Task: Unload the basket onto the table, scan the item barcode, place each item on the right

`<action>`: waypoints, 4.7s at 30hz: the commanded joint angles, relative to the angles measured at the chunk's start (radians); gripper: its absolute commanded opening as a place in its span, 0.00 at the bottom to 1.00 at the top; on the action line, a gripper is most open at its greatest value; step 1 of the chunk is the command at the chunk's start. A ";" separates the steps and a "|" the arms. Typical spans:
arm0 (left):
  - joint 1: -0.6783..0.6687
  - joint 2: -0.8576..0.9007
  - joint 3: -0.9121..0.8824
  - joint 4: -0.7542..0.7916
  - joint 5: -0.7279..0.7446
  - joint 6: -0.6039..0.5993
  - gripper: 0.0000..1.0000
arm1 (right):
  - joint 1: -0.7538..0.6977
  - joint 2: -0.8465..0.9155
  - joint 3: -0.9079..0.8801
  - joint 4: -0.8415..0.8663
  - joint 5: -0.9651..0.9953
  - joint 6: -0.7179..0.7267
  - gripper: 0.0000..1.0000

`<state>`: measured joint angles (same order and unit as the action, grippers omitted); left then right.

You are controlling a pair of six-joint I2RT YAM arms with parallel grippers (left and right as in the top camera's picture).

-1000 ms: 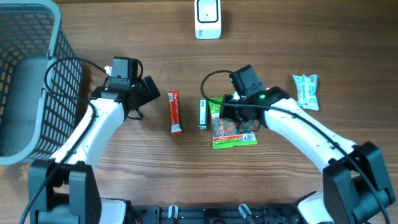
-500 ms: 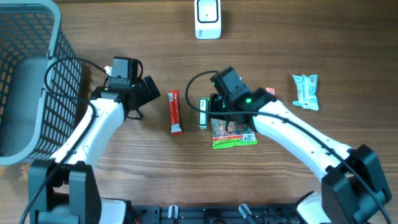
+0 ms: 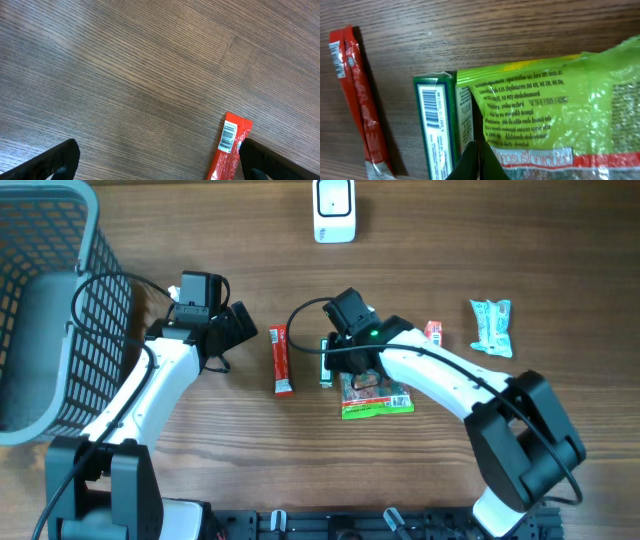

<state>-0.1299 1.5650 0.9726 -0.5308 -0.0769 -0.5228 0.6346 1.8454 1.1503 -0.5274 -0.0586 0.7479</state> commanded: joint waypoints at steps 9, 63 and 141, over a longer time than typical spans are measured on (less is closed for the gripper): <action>0.003 -0.009 0.002 0.003 0.010 -0.013 1.00 | 0.004 0.100 0.016 0.105 -0.051 0.047 0.05; 0.003 -0.009 0.002 0.004 0.028 -0.014 1.00 | -0.229 -0.291 -0.071 -0.434 0.158 -0.252 0.79; 0.003 -0.009 0.002 0.010 0.028 -0.013 1.00 | -0.656 -0.067 0.017 -0.185 -0.357 -0.851 0.45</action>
<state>-0.1299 1.5650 0.9726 -0.5232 -0.0540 -0.5228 -0.0231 1.7947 1.2346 -0.7818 -0.4179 -0.0578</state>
